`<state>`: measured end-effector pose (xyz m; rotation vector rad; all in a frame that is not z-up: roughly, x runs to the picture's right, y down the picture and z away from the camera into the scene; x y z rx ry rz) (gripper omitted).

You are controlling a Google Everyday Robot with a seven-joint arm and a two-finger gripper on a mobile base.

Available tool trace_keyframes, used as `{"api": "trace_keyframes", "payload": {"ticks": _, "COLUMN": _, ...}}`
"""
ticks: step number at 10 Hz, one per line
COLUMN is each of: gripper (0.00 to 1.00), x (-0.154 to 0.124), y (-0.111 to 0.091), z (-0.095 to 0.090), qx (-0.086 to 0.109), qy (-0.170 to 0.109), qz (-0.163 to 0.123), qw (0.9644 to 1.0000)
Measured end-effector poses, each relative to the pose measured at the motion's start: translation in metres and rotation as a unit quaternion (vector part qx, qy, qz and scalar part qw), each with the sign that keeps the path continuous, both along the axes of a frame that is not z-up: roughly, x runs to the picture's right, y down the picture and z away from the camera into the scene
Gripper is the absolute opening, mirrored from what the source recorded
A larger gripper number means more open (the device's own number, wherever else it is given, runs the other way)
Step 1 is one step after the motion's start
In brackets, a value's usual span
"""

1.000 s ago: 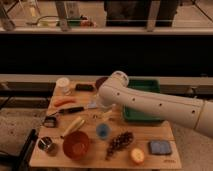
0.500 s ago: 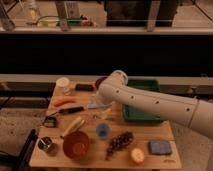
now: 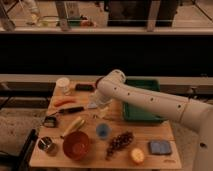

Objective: Place fork in table surface

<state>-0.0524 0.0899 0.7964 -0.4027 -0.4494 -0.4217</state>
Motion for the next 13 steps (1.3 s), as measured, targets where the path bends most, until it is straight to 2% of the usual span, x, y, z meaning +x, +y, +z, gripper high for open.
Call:
{"api": "trace_keyframes", "payload": {"ticks": 4, "gripper": 0.8, "x": 0.003, "y": 0.003, "z": 0.024, "qx": -0.008, "qy": -0.007, "qz": 0.016, "qw": 0.9998}}
{"api": "trace_keyframes", "payload": {"ticks": 7, "gripper": 0.8, "x": 0.004, "y": 0.008, "z": 0.043, "qx": -0.021, "qy": -0.01, "qz": 0.037, "qw": 0.9991}}
{"api": "trace_keyframes", "payload": {"ticks": 9, "gripper": 0.8, "x": 0.001, "y": 0.014, "z": 0.054, "qx": -0.036, "qy": 0.0, "qz": 0.051, "qw": 0.998}}
{"api": "trace_keyframes", "payload": {"ticks": 13, "gripper": 0.8, "x": -0.002, "y": 0.026, "z": 0.063, "qx": -0.061, "qy": 0.017, "qz": 0.071, "qw": 0.9955}}
